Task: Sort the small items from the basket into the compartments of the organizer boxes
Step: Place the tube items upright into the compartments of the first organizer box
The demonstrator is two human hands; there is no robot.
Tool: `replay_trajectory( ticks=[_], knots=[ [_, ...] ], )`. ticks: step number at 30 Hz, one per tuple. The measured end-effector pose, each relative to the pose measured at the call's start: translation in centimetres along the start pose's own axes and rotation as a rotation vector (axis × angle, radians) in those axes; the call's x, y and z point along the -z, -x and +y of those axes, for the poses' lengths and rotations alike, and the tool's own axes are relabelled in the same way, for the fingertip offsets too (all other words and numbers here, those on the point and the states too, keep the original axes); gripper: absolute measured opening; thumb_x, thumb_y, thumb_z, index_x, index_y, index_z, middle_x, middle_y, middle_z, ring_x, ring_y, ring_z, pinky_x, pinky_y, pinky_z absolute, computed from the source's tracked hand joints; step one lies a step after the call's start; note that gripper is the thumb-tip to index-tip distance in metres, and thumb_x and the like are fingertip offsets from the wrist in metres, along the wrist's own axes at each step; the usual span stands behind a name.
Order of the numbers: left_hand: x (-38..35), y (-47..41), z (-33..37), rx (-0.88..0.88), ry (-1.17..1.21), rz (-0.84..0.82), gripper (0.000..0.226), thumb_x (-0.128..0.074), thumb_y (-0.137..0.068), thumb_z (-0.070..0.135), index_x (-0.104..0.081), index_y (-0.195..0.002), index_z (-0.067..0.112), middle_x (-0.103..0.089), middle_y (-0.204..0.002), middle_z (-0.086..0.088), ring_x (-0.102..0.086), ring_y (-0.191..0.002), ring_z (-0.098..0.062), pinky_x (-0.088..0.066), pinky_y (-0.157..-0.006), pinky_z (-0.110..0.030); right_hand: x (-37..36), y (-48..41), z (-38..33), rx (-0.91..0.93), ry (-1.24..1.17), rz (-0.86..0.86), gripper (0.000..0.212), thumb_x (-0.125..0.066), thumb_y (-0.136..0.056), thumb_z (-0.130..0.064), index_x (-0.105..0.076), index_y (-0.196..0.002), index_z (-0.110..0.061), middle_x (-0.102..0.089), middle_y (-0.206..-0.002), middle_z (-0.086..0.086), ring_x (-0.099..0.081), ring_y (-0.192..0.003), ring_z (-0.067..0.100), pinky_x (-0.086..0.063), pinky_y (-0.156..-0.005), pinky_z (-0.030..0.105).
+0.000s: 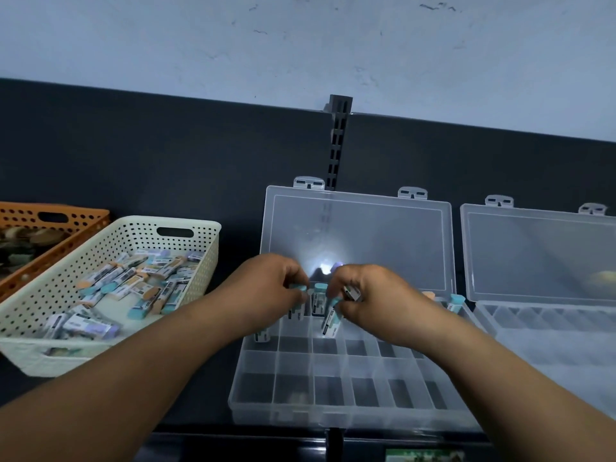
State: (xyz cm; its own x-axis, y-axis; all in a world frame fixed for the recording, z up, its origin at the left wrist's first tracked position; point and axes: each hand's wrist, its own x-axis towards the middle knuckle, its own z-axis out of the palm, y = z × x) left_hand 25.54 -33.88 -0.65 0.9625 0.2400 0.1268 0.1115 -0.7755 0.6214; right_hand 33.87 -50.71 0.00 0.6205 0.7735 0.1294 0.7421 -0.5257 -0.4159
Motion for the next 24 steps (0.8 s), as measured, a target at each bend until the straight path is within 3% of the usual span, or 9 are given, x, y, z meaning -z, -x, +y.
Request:
replay_trajectory(
  ticks=[3, 6, 11, 17, 21, 24],
  knots=[
    [-0.6, -0.3, -0.4, -0.011, -0.131, -0.003, 0.014, -0.07, -0.083, 0.026, -0.072, -0.097, 0.027, -0.069, -0.094, 0.011, -0.062, -0.086, -0.005, -0.049, -0.079, -0.025, -0.9, -0.1, -0.1, 0.012, 0.071, 0.003, 0.014, -0.059, -0.092, -0.02, -0.068, -0.1, -0.023, -0.068, -0.101, 0.003, -0.061, -0.094, 0.021, -0.047, -0.08, 0.027],
    [-1.4, -0.3, -0.7, -0.048, -0.304, 0.01, 0.018, -0.068, -0.083, 0.031, -0.071, -0.1, 0.03, -0.068, -0.107, 0.01, -0.058, -0.106, -0.012, -0.042, -0.098, -0.035, -1.8, -0.3, 0.0, 0.016, 0.103, -0.022, 0.012, -0.06, -0.09, -0.018, -0.068, -0.096, -0.024, -0.067, -0.094, 0.002, -0.062, -0.09, 0.022, -0.046, -0.075, 0.026],
    [-2.4, -0.3, -1.4, -0.081, -0.47, 0.002, 0.018, -0.061, -0.086, 0.036, -0.069, -0.103, 0.036, -0.067, -0.108, 0.012, -0.052, -0.111, -0.015, -0.032, -0.096, -0.034, -3.0, -0.6, 0.8, 0.011, 0.086, -0.018, 0.02, -0.063, -0.085, -0.015, -0.057, -0.078, -0.033, -0.054, -0.08, -0.014, -0.054, -0.078, 0.014, -0.035, -0.071, 0.022],
    [-2.6, -0.2, -1.6, -0.083, -0.508, -0.001, 0.023, -0.061, -0.086, 0.038, -0.066, -0.108, 0.038, -0.065, -0.109, 0.012, -0.047, -0.112, -0.016, -0.026, -0.089, -0.033, -2.9, -0.4, 0.8, 0.03, 0.065, -0.014, 0.004, -0.065, -0.086, -0.02, -0.065, -0.086, -0.024, -0.057, -0.077, -0.013, -0.055, -0.078, 0.013, -0.036, -0.065, 0.023],
    [-1.9, -0.2, -1.5, -0.055, -0.473, 0.006, 0.036, -0.064, -0.082, 0.041, -0.061, -0.117, 0.038, -0.062, -0.111, 0.013, -0.045, -0.113, -0.016, -0.027, -0.093, -0.035, -1.0, -0.3, 0.4, -0.006, -0.143, 0.042, 0.025, -0.05, -0.098, -0.02, -0.069, -0.11, -0.03, -0.066, -0.087, -0.013, -0.062, -0.079, 0.011, -0.05, -0.078, 0.027],
    [-1.4, -0.3, -1.2, -0.052, -0.42, 0.037, 0.041, -0.066, -0.082, 0.043, -0.058, -0.122, 0.038, -0.061, -0.111, 0.014, -0.044, -0.115, -0.015, -0.027, -0.096, -0.035, 0.9, 0.0, 0.1, -0.054, -0.414, 0.079, 0.044, -0.045, -0.1, -0.012, -0.053, -0.132, -0.041, -0.067, -0.093, -0.009, -0.059, -0.081, 0.019, -0.05, -0.079, 0.03]
  ],
)
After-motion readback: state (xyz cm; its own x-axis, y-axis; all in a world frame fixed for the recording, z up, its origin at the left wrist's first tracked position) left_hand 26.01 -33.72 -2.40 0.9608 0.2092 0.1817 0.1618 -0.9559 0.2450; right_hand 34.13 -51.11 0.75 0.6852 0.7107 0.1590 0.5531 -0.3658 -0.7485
